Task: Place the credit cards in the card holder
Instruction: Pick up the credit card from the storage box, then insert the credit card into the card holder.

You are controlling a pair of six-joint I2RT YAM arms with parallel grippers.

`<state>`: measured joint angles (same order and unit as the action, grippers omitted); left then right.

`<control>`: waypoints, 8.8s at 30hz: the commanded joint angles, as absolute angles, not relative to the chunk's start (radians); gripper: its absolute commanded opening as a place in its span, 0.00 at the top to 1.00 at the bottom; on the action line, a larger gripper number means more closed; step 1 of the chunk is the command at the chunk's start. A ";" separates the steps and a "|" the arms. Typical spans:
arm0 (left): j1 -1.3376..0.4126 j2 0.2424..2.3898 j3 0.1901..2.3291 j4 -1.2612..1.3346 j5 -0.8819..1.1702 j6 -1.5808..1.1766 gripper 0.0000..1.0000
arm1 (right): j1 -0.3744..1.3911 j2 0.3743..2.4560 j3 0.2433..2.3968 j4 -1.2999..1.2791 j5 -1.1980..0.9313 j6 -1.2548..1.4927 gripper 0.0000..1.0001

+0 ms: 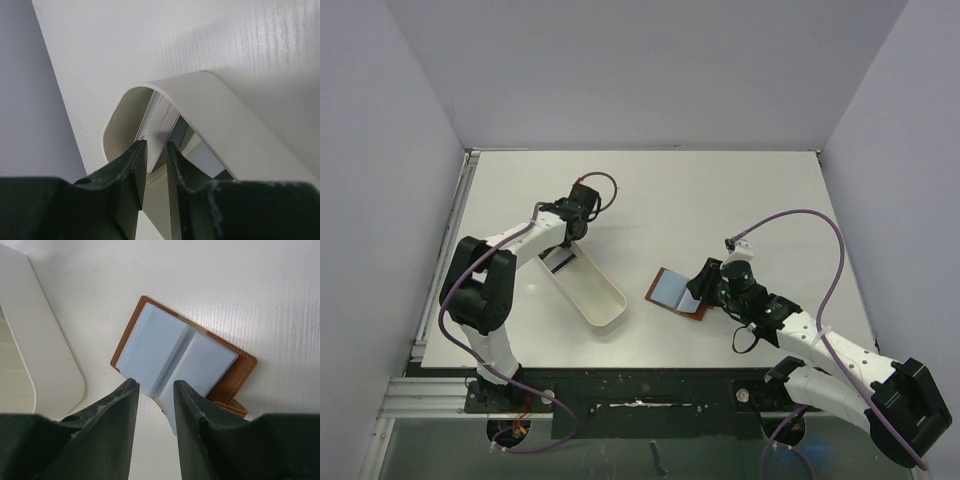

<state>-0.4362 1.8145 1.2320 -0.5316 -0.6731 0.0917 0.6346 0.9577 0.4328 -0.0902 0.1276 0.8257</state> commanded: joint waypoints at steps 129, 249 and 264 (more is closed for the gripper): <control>-0.679 1.715 1.120 -0.113 0.472 -0.772 1.00 | 0.478 1.263 0.442 -0.024 -0.025 0.701 0.76; -0.920 1.905 1.132 0.069 0.246 -0.762 0.75 | 0.563 1.177 0.350 0.056 0.072 0.845 0.79; -0.910 1.833 1.217 -0.105 0.110 -0.659 0.45 | 0.560 1.010 0.395 -0.114 0.107 0.828 0.71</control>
<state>-0.9112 1.8996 1.1557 -0.0647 0.1596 -0.7143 0.5587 1.0592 0.3557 -0.0772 0.0734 0.8455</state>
